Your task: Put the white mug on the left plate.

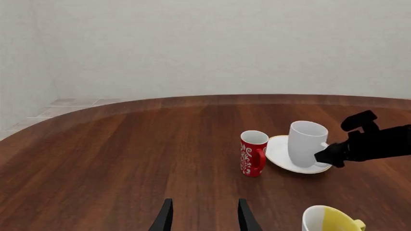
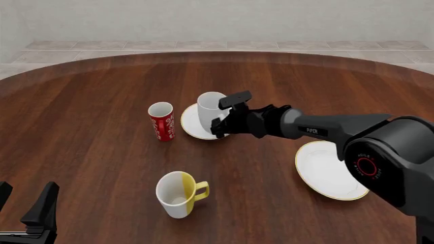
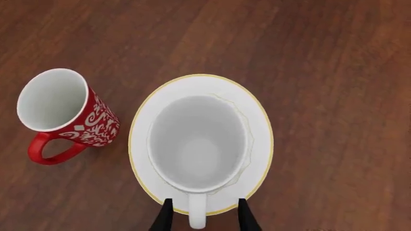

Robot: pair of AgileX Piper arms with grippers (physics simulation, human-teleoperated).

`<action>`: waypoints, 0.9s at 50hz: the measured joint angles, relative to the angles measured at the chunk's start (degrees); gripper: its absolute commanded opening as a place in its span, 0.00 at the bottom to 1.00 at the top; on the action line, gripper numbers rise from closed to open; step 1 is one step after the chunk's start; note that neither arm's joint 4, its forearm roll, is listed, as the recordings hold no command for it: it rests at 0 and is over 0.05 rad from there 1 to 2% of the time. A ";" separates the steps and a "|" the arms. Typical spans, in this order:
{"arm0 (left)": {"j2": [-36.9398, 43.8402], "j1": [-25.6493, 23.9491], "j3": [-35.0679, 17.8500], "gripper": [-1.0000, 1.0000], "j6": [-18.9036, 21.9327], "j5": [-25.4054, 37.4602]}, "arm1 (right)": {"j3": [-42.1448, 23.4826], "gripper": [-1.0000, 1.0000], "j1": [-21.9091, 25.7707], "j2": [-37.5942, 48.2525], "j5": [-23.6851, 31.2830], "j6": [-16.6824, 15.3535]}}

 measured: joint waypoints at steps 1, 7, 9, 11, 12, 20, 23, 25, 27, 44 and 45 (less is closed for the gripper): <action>0.00 0.00 0.00 1.00 0.00 0.00 | 0.01 1.00 -0.02 -0.03 0.02 0.01; 0.00 0.00 0.00 1.00 0.00 0.00 | 0.12 1.00 0.02 -0.51 0.20 0.10; 0.00 0.00 0.00 1.00 0.00 0.00 | 0.17 1.00 0.06 -0.77 0.27 0.11; 0.00 0.00 0.00 1.00 0.00 0.00 | 0.30 1.00 0.08 -1.14 0.34 0.15; 0.00 0.00 0.00 1.00 0.00 0.00 | 0.42 1.00 0.13 -1.40 0.37 0.16; 0.00 0.00 0.00 1.00 0.00 0.00 | 2.31 1.00 0.59 -4.54 0.33 0.41; 0.00 0.00 0.00 1.00 0.00 0.00 | 3.43 1.00 0.81 -6.11 0.22 0.51; 0.00 0.00 0.00 1.00 0.00 0.00 | 4.46 1.00 0.96 -7.47 0.11 0.52; 0.00 0.00 0.00 1.00 0.00 0.00 | 5.68 1.00 1.06 -9.12 -0.01 0.61; 0.00 0.00 0.00 1.00 0.00 0.00 | 20.28 1.00 0.98 -34.51 1.81 -0.42; 0.00 0.00 0.00 1.00 0.00 0.00 | 21.04 1.00 0.98 -36.47 2.27 -0.53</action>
